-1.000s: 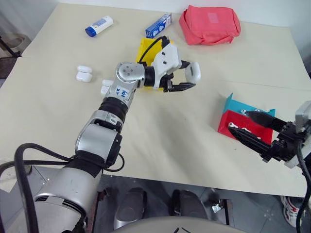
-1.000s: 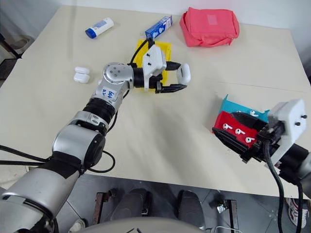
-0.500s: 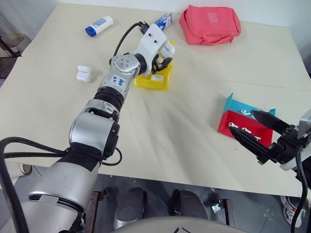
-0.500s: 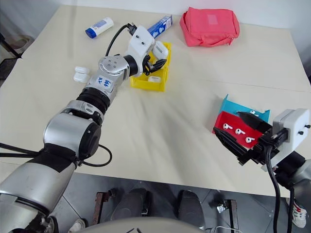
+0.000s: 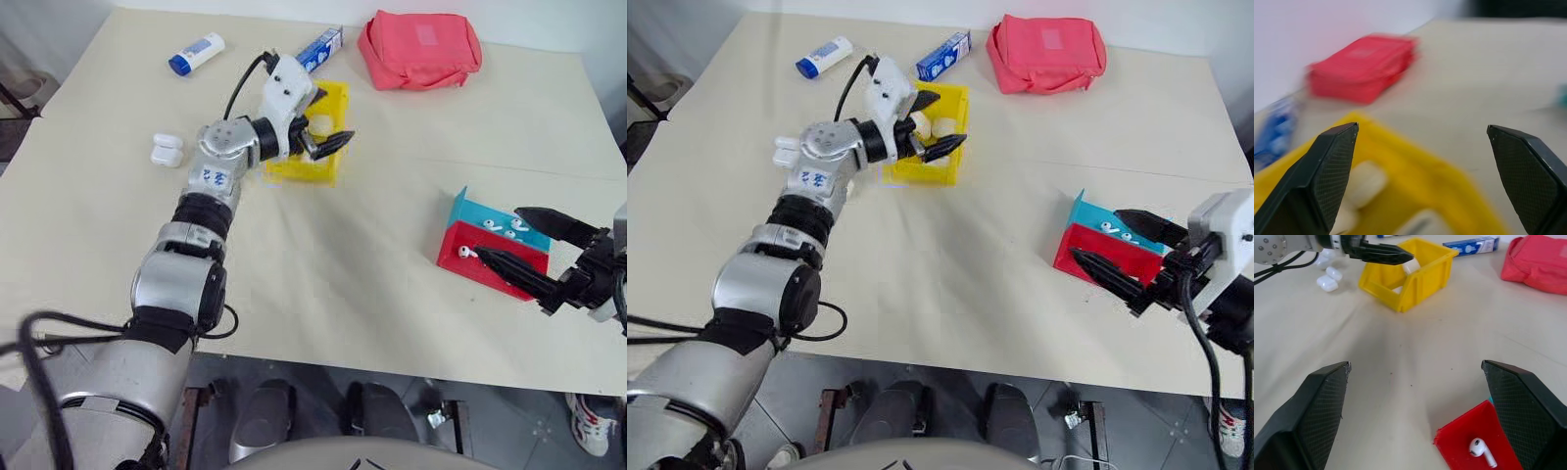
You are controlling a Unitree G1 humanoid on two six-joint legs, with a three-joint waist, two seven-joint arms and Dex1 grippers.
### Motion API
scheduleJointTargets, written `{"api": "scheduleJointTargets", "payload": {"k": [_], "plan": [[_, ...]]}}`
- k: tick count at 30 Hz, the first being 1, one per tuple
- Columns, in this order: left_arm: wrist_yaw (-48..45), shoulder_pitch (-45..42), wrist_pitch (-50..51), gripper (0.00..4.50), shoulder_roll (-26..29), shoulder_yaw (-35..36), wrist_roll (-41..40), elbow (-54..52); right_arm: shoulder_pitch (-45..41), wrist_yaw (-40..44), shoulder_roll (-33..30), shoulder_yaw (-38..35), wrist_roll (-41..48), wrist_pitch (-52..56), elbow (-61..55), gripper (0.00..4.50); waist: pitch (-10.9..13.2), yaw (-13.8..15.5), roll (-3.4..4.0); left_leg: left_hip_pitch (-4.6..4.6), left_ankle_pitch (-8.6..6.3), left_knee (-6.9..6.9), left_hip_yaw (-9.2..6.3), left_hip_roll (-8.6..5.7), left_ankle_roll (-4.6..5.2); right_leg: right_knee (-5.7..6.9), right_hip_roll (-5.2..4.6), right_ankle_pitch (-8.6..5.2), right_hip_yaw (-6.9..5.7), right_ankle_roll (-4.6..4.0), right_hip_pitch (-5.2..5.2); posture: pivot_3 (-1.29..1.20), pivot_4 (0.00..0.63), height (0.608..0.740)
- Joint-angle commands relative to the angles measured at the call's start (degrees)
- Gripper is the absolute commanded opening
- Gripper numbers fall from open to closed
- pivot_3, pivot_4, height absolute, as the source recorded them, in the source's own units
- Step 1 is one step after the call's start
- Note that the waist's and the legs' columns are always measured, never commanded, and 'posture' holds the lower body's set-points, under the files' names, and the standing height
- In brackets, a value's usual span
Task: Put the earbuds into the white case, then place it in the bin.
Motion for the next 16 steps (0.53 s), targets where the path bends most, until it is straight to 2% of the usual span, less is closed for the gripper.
{"api": "scheduleJointTargets", "payload": {"k": [1, 3, 7, 16], "plan": [[-13.9, 7.3, 8.5, 4.46, 3.7, 0.1, -9.0, -18.8, 0.5, 7.8, -1.1, 0.6, -4.1, -3.2, 4.1, 4.5, 0.0, -0.3, 0.0, 0.01, 0.0, 0.01, -0.02, 0.0, 0.0, 0.0, 0.0, 0.0, 0.02, 0.0, 0.01, 0.0, 0.15, 0.74], [-19.1, 11.5, 11.9, 4.46, 6.3, 0.8, -12.9, -25.2, 1.6, 11.7, -1.9, 0.5, -6.8, -4.5, 6.3, 4.5, 0.0, -0.6, 0.0, 0.0, 0.0, 0.01, -0.04, 0.01, 0.0, 0.0, 0.0, 0.0, 0.04, 0.0, 0.01, 0.0, 0.15, 0.74], [-22.1, 15.9, 14.6, 4.46, 11.4, 1.9, -14.7, -28.7, 5.8, 18.3, -2.6, -2.2, -9.6, -4.9, 7.8, 4.5, 0.0, -0.7, 0.01, 0.05, 0.0, 0.01, -0.14, 0.06, 0.0, -0.01, 0.01, 0.0, 0.11, 0.0, 0.11, 0.0, 0.15, 0.74], [-27.2, 19.2, 16.1, 4.46, 16.5, 1.6, -15.7, -30.0, 5.5, 21.9, -0.9, -4.4, -11.3, -5.2, 11.1, 4.5, 0.0, -0.5, 0.01, 0.11, 0.0, 0.01, -0.19, 0.0, 0.01, -0.06, 0.0, 0.0, 0.34, 0.0, 0.2, 0.0, 0.15, 0.74]]}}
